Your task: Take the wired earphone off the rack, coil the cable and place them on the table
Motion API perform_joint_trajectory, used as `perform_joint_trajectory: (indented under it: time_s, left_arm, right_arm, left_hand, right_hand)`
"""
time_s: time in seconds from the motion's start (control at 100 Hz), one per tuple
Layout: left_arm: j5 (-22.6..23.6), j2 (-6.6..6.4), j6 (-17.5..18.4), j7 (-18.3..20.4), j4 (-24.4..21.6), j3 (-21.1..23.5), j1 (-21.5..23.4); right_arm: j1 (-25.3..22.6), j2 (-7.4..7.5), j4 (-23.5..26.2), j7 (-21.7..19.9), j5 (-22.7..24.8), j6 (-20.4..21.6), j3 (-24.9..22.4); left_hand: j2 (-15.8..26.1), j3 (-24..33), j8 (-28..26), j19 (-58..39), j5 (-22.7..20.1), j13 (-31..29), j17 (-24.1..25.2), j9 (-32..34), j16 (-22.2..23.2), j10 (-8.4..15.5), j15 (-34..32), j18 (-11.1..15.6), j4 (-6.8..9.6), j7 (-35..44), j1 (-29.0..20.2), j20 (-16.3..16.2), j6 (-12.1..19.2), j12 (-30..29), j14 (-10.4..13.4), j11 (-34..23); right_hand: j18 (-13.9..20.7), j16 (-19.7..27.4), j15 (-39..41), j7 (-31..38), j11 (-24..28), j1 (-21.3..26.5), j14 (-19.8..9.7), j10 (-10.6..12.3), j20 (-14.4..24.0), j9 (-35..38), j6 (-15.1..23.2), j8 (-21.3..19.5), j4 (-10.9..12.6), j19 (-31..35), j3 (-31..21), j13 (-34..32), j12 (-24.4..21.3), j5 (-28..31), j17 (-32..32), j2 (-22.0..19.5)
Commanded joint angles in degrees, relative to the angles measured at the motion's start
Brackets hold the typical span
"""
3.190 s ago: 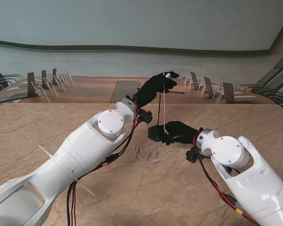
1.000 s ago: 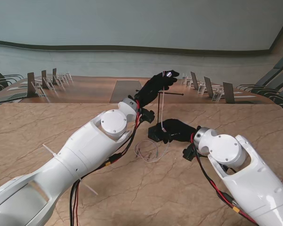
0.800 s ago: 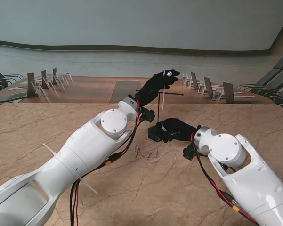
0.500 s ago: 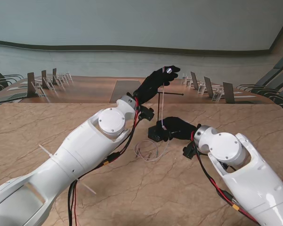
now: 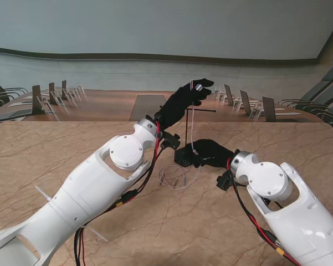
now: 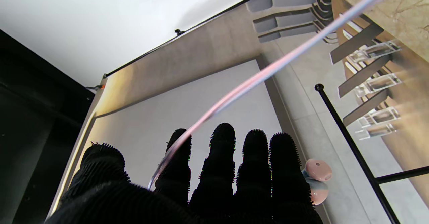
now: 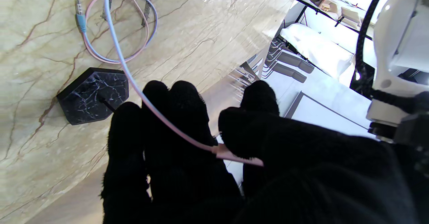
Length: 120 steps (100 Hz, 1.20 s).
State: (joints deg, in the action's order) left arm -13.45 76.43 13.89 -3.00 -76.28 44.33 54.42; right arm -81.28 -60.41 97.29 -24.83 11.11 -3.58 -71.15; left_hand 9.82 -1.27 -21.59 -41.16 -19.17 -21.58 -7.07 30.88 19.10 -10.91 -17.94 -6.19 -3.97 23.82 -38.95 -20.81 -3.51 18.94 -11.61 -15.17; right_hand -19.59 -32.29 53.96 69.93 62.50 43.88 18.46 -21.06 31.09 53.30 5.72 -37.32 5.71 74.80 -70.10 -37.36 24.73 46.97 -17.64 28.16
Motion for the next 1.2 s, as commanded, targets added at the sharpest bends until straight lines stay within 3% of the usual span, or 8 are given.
perform_joint_trajectory:
  time_s: [0.0, 0.55, 1.06, 1.19]
  left_arm:
    - [0.2, -0.3, -0.4, -0.3, -1.1, 0.0, 1.7]
    - [2.0, -2.58, -3.8, -0.8, -9.8, 1.5, 11.0]
    - [1.0, -2.96, -5.0, -1.5, -12.8, 1.4, 16.4]
    - [1.3, -2.99, -4.4, -2.3, -13.4, 1.3, 17.6]
  right_arm:
    - [-1.2, -0.08, 0.9, 0.3, 0.3, -0.3, -0.1]
    - [-5.9, -0.33, 1.9, 3.0, 4.0, -3.4, -1.1]
    - [-5.8, -1.1, -0.5, 6.6, 5.5, -5.6, 0.4]
    - [-5.8, -1.08, -0.8, 6.6, 5.9, -6.5, 1.0]
  left_hand:
    - [-0.1, -0.9, -0.7, -1.8, 1.5, -1.5, -1.1, 1.5, 0.6, 1.1, -0.7, -0.4, 0.68, 0.3, -0.2, -1.0, 2.2, -0.2, -0.6, -0.1]
    - [0.3, -1.0, -1.2, -4.8, 0.7, -4.7, -3.8, 4.1, 1.6, 0.0, -3.1, -1.8, 0.65, 0.6, -1.1, -2.3, 1.8, 0.4, -2.4, -1.6]
    - [0.3, -1.1, -1.2, -8.3, -0.7, -8.3, -7.1, 7.8, 2.1, -1.1, -5.7, -4.1, 0.55, 1.6, -3.0, -3.8, 0.8, 1.1, -4.5, -3.1]
    - [0.3, -1.0, -1.3, -8.6, -1.3, -8.9, -7.3, 8.9, 2.2, -0.7, -6.1, -3.9, 0.54, 2.0, -3.2, -3.8, 0.5, 1.3, -4.0, -3.5]
  right_hand:
    - [0.7, -0.6, 2.7, 3.6, 1.2, -2.4, 0.3, -7.2, 0.5, 1.0, -2.2, 0.1, -0.5, 2.7, -1.3, -3.3, 0.4, 2.5, 0.0, 3.2]
    - [0.8, -0.5, 2.7, 3.9, 1.1, -2.5, 0.2, -7.1, 0.4, 0.6, -2.1, 0.4, -1.2, 2.8, -1.8, -2.6, 0.1, 2.4, 0.5, 3.8]
    - [1.2, -0.3, 2.3, 4.1, 0.7, -2.4, 0.2, -6.9, 0.2, -0.1, -1.8, 0.9, -2.1, 2.5, -1.6, -1.6, -0.9, 2.0, 1.2, 3.8]
    - [1.3, -0.2, 2.2, 4.2, 0.7, -2.3, 0.1, -6.8, 0.1, -0.3, -1.8, 0.9, -2.2, 2.4, -1.6, -1.4, -1.0, 1.9, 1.3, 3.6]
